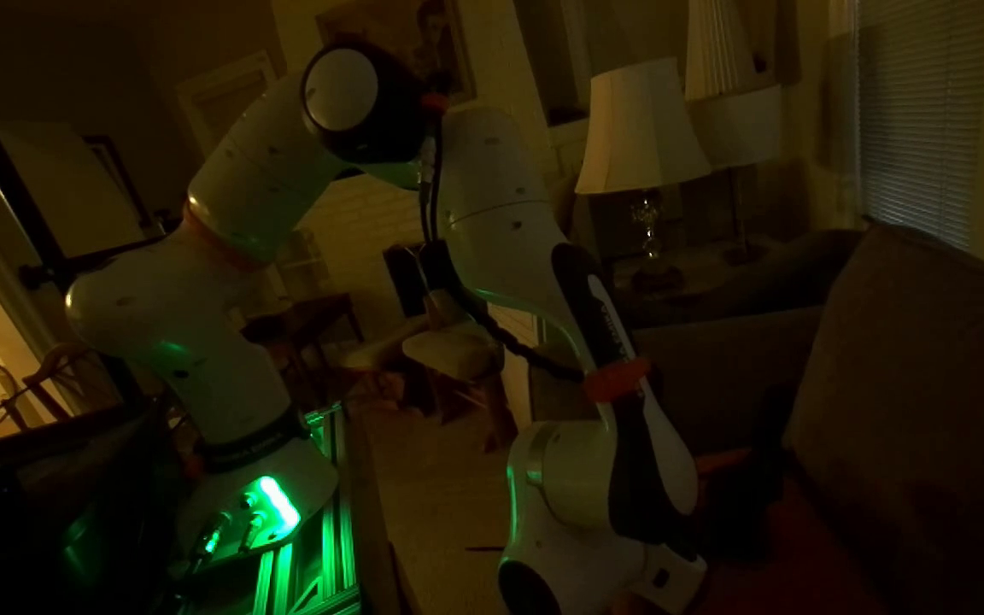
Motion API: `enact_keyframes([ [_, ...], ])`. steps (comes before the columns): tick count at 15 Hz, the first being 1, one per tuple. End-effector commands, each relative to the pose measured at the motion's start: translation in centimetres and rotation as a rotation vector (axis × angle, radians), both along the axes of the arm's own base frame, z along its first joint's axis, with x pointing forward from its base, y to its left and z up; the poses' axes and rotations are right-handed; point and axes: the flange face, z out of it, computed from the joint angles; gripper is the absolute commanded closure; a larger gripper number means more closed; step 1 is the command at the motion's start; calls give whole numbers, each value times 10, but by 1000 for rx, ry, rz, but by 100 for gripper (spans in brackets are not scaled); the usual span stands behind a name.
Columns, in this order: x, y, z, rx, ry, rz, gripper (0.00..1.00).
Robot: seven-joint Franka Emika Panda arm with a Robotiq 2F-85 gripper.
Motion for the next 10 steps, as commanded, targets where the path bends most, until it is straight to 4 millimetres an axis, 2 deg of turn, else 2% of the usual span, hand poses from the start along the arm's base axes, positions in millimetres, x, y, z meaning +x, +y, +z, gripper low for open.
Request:
enact_keyframes([
  [1, 7, 7, 9, -48, 5, 13, 99],
  [10, 24, 17, 16, -173, 54, 57, 99],
])
